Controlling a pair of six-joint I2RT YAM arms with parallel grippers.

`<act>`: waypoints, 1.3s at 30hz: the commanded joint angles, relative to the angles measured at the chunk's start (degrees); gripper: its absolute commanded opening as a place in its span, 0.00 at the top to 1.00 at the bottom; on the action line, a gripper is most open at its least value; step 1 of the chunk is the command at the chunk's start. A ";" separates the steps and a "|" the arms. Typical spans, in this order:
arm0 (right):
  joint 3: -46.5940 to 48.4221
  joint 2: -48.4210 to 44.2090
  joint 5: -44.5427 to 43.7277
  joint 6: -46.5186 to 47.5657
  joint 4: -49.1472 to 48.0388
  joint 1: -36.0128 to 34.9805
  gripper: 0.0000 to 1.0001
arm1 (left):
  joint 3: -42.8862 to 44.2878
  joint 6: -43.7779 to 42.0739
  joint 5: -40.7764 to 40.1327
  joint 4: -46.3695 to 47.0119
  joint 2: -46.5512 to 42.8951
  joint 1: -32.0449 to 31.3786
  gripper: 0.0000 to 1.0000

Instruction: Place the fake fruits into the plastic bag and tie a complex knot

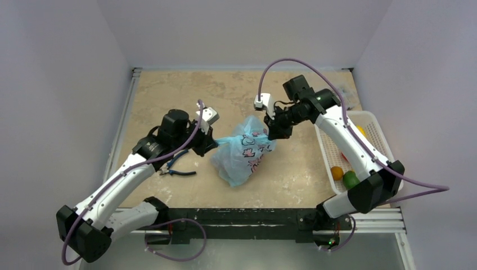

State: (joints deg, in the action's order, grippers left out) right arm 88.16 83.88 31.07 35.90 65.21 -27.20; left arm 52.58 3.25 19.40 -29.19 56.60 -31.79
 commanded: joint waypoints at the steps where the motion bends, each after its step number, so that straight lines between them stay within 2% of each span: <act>1: -1.15 -1.05 2.00 7.20 2.95 0.80 1.00 | 1.11 -2.77 6.89 0.19 2.45 0.81 1.00; 5: -1.46 -2.45 3.90 7.53 2.99 2.04 1.00 | 1.11 -2.98 6.31 -1.93 5.05 1.11 1.00; 10: 5.80 2.23 17.59 8.20 11.91 4.04 1.00 | -0.31 -4.60 5.55 0.74 4.52 1.45 1.00; 12: 7.01 3.46 22.31 6.14 12.19 4.01 1.00 | 0.49 -4.68 6.29 2.00 4.05 1.47 0.95; 16: 6.30 4.36 26.77 2.58 9.79 4.38 1.00 | -1.39 -12.61 4.05 5.12 3.69 1.37 0.98; 17: 6.20 4.68 27.06 3.37 10.97 4.46 1.00 | -1.35 -15.58 3.68 4.85 3.69 1.39 0.89; 19: 5.54 4.80 27.32 4.07 11.67 4.43 1.00 | -0.13 -20.94 3.79 2.89 2.50 1.56 0.53; 20: 5.46 4.88 27.44 4.09 11.76 4.45 1.00 | 0.19 -22.76 4.48 2.82 0.78 2.12 0.40; 22: 5.57 4.90 27.74 4.01 11.77 4.50 1.00 | 0.08 -25.01 8.22 5.60 -4.35 3.36 0.34; 24: 5.70 5.17 27.82 4.07 11.63 4.54 1.00 | 0.50 -29.70 14.89 7.55 -9.00 3.34 0.34; 26: 5.59 5.47 28.05 4.50 11.65 4.56 1.00 | 1.04 -31.34 21.62 10.50 -9.43 2.89 0.40; 28: 5.67 5.91 28.36 4.86 11.77 4.53 1.00 | 4.69 -35.00 26.04 7.41 -6.15 0.26 0.53; 31: 5.66 6.28 29.28 4.67 11.78 4.54 1.00 | 9.36 -37.94 22.66 6.94 -0.05 -6.65 0.77; 33: 5.54 6.08 29.64 4.55 11.60 4.61 1.00 | 9.26 -37.90 20.84 12.18 2.52 -10.02 0.80; 39: 4.18 5.34 29.53 4.38 10.75 4.57 1.00 | 10.24 -39.31 15.06 15.62 9.12 -16.94 0.79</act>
State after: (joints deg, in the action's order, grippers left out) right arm 92.53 90.28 58.08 40.10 76.12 -22.81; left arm 61.41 -33.08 37.67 -18.17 63.68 -45.78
